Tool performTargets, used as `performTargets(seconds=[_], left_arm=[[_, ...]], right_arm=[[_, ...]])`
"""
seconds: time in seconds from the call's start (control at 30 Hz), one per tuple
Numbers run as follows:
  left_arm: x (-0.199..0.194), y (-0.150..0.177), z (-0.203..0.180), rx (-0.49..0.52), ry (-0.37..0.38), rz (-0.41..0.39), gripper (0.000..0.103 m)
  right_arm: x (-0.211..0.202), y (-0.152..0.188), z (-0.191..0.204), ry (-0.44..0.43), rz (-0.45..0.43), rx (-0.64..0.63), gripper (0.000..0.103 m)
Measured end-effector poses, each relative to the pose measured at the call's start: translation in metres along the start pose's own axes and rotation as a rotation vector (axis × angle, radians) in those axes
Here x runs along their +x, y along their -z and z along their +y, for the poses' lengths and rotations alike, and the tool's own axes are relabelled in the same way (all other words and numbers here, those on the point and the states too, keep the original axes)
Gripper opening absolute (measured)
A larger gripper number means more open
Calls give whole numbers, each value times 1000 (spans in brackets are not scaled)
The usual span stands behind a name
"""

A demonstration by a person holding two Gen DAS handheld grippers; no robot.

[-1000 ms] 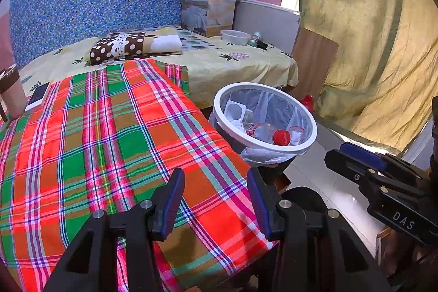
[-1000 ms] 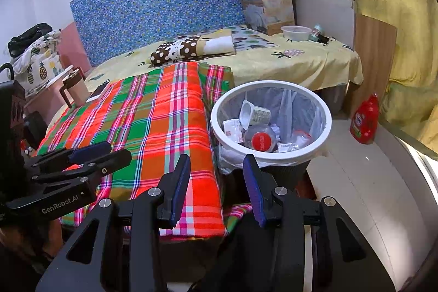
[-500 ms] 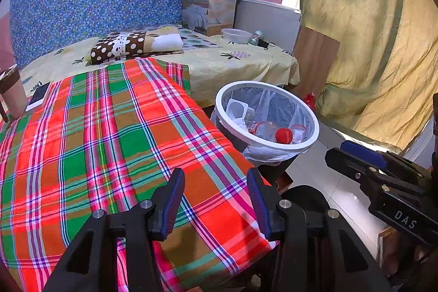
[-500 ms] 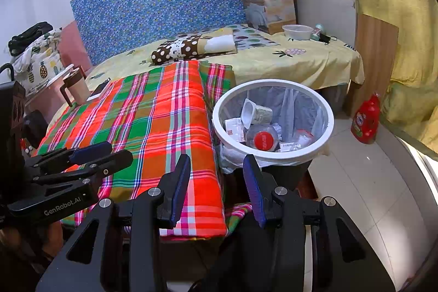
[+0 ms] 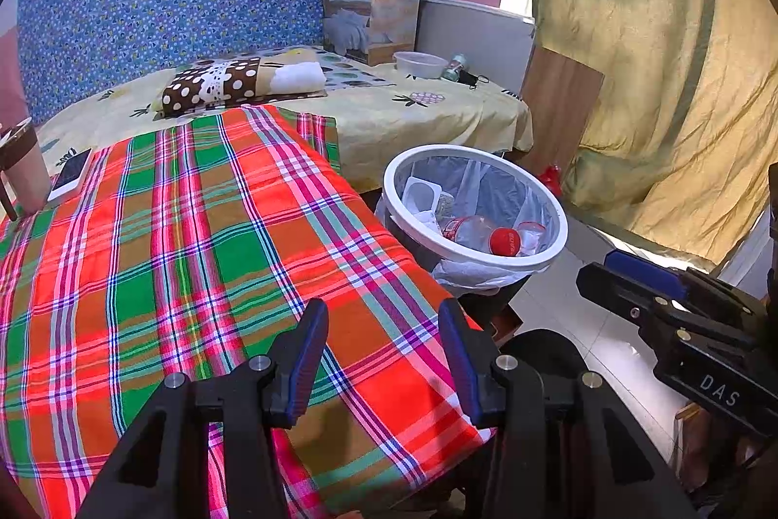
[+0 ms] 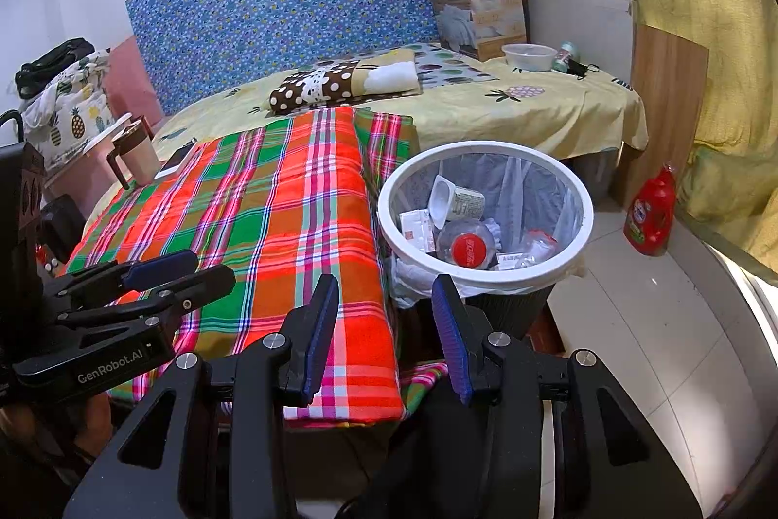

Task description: Collect trash

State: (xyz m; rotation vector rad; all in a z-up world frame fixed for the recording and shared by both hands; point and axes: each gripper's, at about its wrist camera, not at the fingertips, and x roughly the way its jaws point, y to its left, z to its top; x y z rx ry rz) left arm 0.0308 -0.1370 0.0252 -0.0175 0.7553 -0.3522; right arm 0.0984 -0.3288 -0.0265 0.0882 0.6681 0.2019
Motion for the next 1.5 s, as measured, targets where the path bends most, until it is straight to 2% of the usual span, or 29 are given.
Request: performTargets(seconds=[1.5], left_arm=[[1,3,-1,34,-57,-15,47]], right_arm=[[1,0,-1,-1,1,-4,42]])
